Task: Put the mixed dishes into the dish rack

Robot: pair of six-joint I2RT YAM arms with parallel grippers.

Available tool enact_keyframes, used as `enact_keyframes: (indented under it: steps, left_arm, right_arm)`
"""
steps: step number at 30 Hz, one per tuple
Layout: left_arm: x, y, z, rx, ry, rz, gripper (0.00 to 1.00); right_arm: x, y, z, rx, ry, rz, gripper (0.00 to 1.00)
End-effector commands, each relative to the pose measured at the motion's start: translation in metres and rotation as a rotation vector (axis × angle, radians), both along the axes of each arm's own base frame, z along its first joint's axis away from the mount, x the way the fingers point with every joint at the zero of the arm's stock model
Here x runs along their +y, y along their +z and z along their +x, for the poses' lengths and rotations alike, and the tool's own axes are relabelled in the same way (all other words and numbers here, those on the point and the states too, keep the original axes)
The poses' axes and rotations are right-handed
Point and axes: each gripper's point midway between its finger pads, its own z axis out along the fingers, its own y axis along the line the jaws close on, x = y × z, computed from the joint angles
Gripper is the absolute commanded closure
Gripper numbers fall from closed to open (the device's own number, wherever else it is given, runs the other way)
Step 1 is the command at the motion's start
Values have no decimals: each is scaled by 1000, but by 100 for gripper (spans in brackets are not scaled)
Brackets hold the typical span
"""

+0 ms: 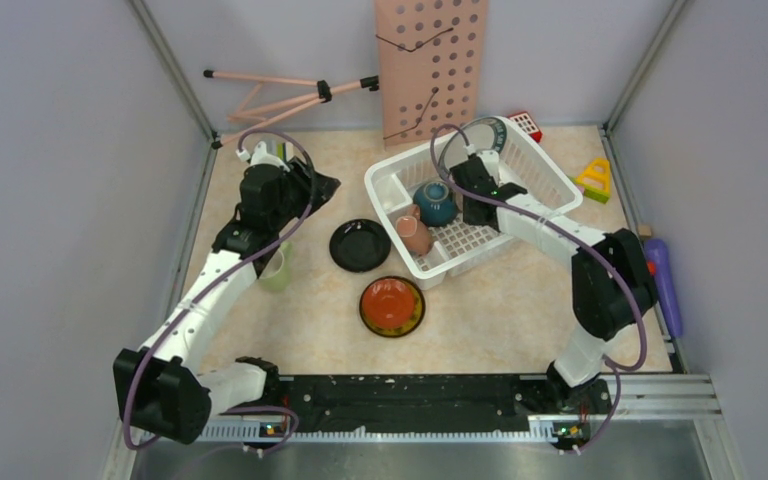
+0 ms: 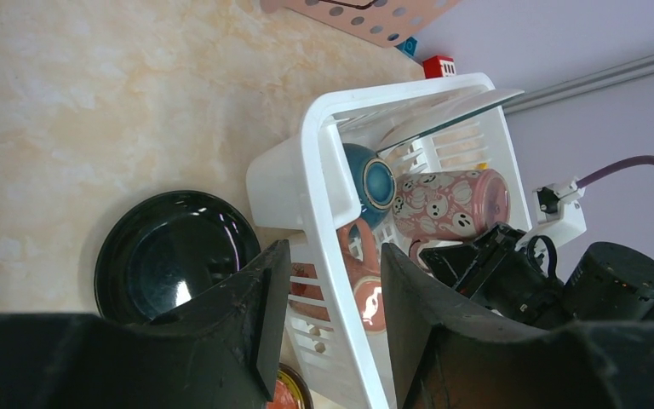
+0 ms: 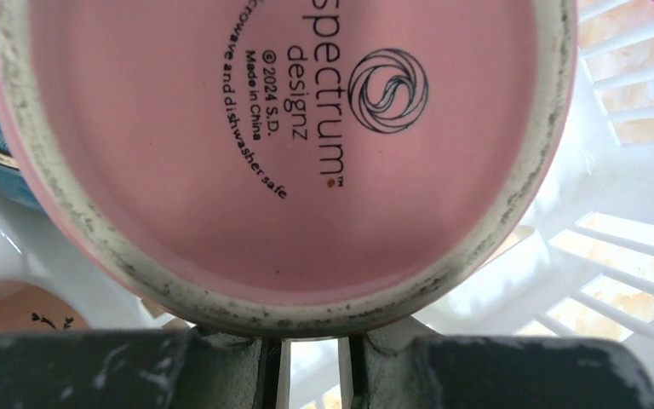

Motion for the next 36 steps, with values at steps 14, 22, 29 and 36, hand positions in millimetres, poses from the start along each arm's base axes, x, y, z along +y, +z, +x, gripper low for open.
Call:
enact_keyframes:
  steps: [14,22,29,36]
  left_arm:
    - [-15,-19,20,8,-61,-10,52]
    - [-28,-34,25,59,-114,-40,53]
    - [-28,-32,25,53,-112,-43,53]
    - [-24,-30,22,45,-103,-29,53]
  right_arm:
    - [36,58,-13,20,93,72,100]
    - [47,36,-19,77,112,119,100]
    - [61,25,-19,83,103,202,82]
    - [55,23,-31,105,49,229,20]
